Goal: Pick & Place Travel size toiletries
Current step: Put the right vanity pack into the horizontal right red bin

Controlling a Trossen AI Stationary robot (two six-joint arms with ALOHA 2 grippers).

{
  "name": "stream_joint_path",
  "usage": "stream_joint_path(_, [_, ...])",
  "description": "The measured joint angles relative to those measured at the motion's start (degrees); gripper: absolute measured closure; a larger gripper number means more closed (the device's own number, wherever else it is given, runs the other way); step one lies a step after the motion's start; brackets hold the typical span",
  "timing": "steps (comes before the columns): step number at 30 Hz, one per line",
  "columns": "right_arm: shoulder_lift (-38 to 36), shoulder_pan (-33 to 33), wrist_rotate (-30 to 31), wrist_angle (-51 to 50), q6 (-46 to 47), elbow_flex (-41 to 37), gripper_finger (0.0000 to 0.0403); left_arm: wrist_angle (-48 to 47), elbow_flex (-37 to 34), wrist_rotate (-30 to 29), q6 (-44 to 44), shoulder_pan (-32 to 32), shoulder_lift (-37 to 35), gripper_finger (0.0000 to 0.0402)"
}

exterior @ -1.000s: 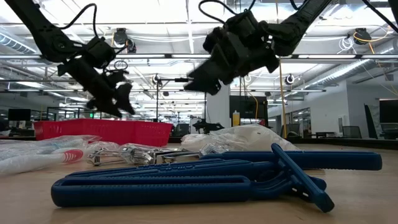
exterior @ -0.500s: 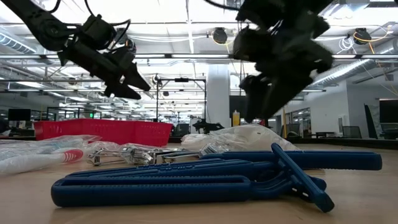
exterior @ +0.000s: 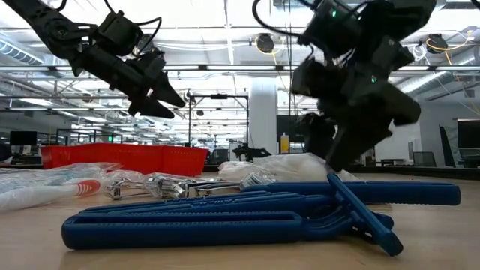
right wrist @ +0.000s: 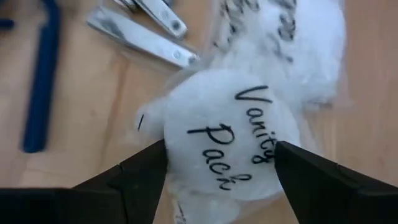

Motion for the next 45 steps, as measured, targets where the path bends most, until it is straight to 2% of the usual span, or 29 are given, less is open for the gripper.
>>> stream_joint_path(4, [0.27, 0.08, 2.75, 0.11, 0.3, -1.16, 0.0133, -0.1, 0.0, -0.02, -0.01, -1.66, 0.0, 0.0084])
stream_joint_path(7, [-0.02, 0.37, 3.14, -0.1, 1.0, -1.41, 0.0159, -0.11, 0.0, -0.07, 0.15, -2.89, 0.02, 0.009])
stream_joint_path(13, [-2.85, 0.73, 3.0, -1.07, 1.86, -1.56, 0.0243, -0.09, 0.0, -0.09, 0.72, -4.15, 0.02, 0.0101])
stream_joint_path(21, [-11.66, -0.19, 3.28, -1.3, -0.98, -1.61, 0.0356, 2.37, 0.0, -0.09, 1.81, -5.54, 0.02, 0.009])
stream_joint_path(24, [-15.4, -1.25, 9.15, -0.31, -4.65, -1.56, 0.0383, 7.43, 0.0, 0.0, 2.5, -7.28, 1.26, 0.009])
stream_joint_path(27, [-17.48, -2.89, 17.42, 2.22, -7.85, -1.57, 0.0388, 14.35, 0.0, 0.51, 2.33, -9.83, 3.84, 0.0094])
stream_joint_path(29, [-18.07, -4.11, 20.7, 5.66, -9.72, -2.04, 0.0382, 18.96, 0.0, 0.58, 1.48, -11.91, 6.23, 0.0097])
stream_joint_path(34, [-17.44, -6.82, 21.18, 14.6, -16.37, -4.12, 0.0359, 30.71, 0.0, 0.7, -9.67, -16.24, 12.94, 0.01])
stream_joint_path(38, [-16.46, -8.34, 21.16, 18.38, -20.62, -5.13, 0.0369, 37.3, 2.22, 0.68, -18.85, -17.64, 17.9, 0.0095])
stream_joint_path(45, [-14.39, -10.38, 22.55, 24.01, -23.31, -5.15, 0.0383, 36.37, 10.02, 0.6, -18.12, -19.64, 25.74, 0.0094])
